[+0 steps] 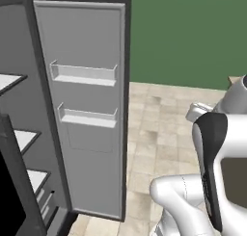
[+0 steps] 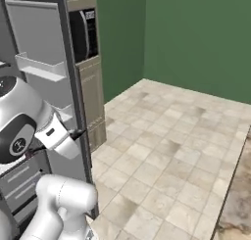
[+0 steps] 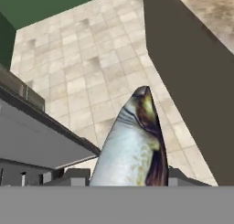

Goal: Gather the mushroom and lemon from the fridge and place them on a tray on the dining counter. Then gather the chicken drumstick and fish from the fridge and place them on the other tray.

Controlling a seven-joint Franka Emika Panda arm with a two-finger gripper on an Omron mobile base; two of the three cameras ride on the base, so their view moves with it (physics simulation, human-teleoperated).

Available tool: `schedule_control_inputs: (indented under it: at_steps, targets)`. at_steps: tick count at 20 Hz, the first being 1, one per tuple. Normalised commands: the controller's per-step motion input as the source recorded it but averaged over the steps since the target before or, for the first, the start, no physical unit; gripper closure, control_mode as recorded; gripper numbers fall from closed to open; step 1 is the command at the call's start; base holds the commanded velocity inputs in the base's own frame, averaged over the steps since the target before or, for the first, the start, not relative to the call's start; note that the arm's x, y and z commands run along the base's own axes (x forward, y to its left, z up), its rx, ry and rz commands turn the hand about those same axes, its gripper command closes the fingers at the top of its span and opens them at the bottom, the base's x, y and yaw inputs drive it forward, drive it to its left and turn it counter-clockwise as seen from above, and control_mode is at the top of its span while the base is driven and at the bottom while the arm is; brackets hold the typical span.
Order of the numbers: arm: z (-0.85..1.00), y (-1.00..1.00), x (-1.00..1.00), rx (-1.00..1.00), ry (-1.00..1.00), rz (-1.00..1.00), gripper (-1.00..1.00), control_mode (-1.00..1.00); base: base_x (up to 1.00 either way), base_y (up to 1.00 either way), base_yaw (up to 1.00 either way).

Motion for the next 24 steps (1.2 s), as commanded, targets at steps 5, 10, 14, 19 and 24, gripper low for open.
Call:
schedule_control_inputs:
  at_steps: [5,10,14,19,24]
  targets:
    - [0.0,0.0,0.0,0.0,0.0,0.0,1.0,1.0,0.25,-0.71,-0.4]
    - [0.0,0.0,0.0,0.0,0.0,0.0,1.0,1.0,0.43,-0.58,-0.32]
    - [0.0,0.0,0.0,0.0,0.0,0.0,1.0,1.0,0.63,-0.26,-0.29]
    - [0.0,0.0,0.0,0.0,0.0,0.0,1.0,1.0,0.87,-0.01,-0.24]
    - [0.0,0.0,0.0,0.0,0.0,0.0,1.0,1.0,1.0,0.0,-0.16]
